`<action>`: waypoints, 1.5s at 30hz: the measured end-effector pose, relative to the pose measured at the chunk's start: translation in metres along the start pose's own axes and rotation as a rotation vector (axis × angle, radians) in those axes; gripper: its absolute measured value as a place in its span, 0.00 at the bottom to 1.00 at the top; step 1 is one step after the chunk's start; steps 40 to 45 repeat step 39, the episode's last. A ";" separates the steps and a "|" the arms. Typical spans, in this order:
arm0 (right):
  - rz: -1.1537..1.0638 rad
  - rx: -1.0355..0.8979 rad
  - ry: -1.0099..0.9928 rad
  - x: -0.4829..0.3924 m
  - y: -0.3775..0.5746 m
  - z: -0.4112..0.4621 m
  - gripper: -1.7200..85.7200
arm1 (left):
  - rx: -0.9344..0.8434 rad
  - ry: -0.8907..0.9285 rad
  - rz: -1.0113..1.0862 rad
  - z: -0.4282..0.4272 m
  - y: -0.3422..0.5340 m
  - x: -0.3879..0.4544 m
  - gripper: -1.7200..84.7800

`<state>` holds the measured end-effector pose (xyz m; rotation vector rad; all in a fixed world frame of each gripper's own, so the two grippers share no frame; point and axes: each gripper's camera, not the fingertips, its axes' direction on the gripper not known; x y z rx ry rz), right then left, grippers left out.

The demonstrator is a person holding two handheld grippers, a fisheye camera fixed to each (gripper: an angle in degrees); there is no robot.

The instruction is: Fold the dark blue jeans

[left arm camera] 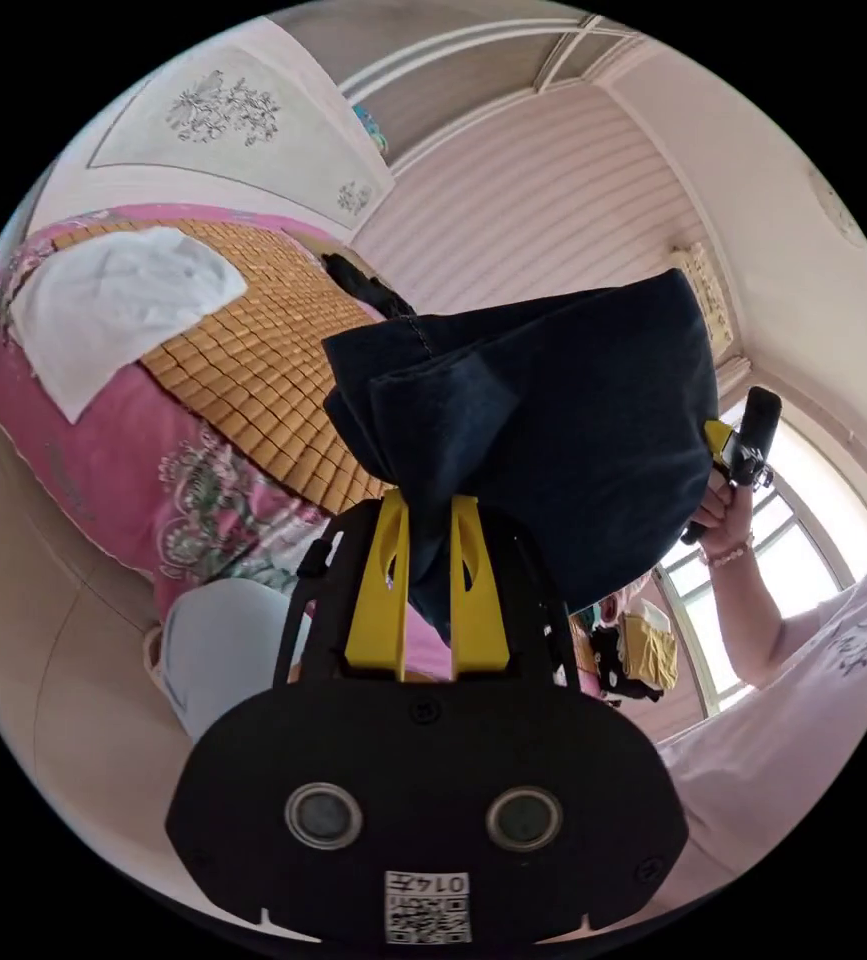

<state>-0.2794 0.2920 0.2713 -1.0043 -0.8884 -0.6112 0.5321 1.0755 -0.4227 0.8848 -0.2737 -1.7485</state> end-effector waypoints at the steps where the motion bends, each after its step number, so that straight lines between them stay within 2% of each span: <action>1: -0.056 -0.002 -0.039 -0.001 -0.031 0.018 0.04 | 0.074 -0.044 -0.009 -0.031 -0.006 -0.008 0.09; 4: -0.151 -0.005 -0.171 0.010 -0.113 0.065 0.05 | 0.230 -0.156 -0.056 -0.100 -0.020 -0.027 0.09; 7: -0.148 -0.026 -0.247 0.052 -0.200 0.122 0.06 | 0.320 -0.296 -0.115 -0.146 -0.051 -0.043 0.09; 9: -0.090 -0.084 -0.171 0.089 -0.253 0.171 0.07 | 0.323 -0.392 -0.130 -0.151 -0.081 -0.061 0.10; 11: 0.130 -0.194 -0.094 0.154 -0.308 0.251 0.08 | 0.293 -0.494 -0.227 -0.132 -0.124 -0.108 0.11; 13: 0.319 -0.304 0.052 0.192 -0.321 0.305 0.07 | 0.251 -0.614 -0.306 -0.104 -0.148 -0.153 0.11; 15: 0.373 -0.396 0.099 0.205 -0.316 0.344 0.06 | 0.181 -0.720 -0.376 -0.073 -0.158 -0.198 0.11; 17: 0.325 -0.418 0.061 0.202 -0.297 0.366 0.09 | 0.044 -0.680 -0.441 -0.040 -0.159 -0.243 0.12; 21: 0.262 -0.443 0.084 0.193 -0.225 0.354 0.09 | 0.040 -0.629 -0.372 -0.028 -0.139 -0.250 0.13; 25: 0.405 -0.469 0.095 0.168 -0.082 0.305 0.09 | 0.031 -0.704 -0.200 -0.028 -0.094 -0.193 0.12; 29: 0.667 -0.477 0.181 0.114 0.048 0.237 0.09 | -0.170 -0.864 0.098 0.021 -0.057 -0.100 0.12; 32: 0.801 -0.386 0.262 0.068 0.104 0.183 0.09 | -0.220 -0.800 0.307 0.077 -0.044 -0.017 0.13; 39: 0.961 -0.134 0.475 -0.017 0.166 0.088 0.10 | -0.277 -0.538 0.783 0.224 0.027 0.194 0.14; 45: 0.961 -0.134 0.475 -0.017 0.166 0.088 0.10 | -0.277 -0.538 0.783 0.224 0.027 0.194 0.14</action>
